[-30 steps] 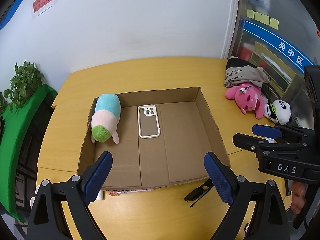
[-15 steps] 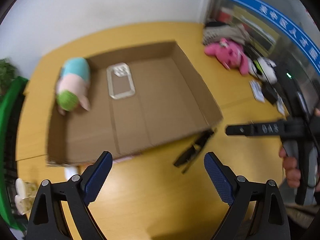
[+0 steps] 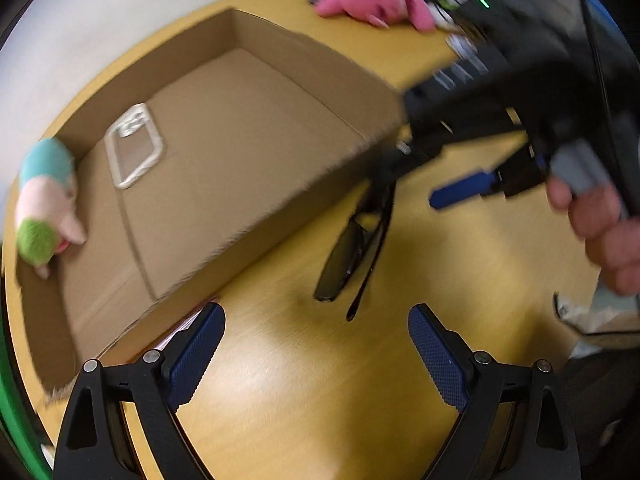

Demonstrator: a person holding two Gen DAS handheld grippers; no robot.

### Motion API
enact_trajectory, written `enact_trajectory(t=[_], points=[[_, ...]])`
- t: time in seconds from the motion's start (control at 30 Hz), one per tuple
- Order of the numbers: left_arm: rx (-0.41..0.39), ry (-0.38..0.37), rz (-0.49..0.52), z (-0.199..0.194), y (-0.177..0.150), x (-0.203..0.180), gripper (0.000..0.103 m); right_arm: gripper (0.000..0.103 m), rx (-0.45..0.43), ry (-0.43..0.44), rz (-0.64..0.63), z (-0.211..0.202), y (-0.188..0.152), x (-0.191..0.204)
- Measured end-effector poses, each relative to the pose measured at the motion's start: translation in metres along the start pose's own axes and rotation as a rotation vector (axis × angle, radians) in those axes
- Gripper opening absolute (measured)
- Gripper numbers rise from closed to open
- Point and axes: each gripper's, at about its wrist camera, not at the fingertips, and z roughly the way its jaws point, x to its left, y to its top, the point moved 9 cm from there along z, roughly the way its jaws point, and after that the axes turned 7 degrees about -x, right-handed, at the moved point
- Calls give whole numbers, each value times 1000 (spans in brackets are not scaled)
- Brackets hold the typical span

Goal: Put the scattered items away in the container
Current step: 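Move both tools toward the black sunglasses lying beside the box, then close the right gripper on the sunglasses frame while the left gripper grips a lens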

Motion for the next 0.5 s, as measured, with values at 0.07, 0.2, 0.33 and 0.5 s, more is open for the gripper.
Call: enact_trajectory(t=[0.07, 0.2, 0.33, 0.5], points=[[26, -5, 54, 17, -5, -9, 95, 60, -15, -29, 7, 8, 5, -2], [62, -24, 131, 42, -12, -23, 94, 63, -33, -68, 1, 21, 10, -2], [75, -64, 128, 57, -15, -28, 89, 63, -40, -106, -47, 27, 13, 8], [58, -91, 89, 57, -11, -27, 87, 63, -49, -182, -54, 30, 12, 8]])
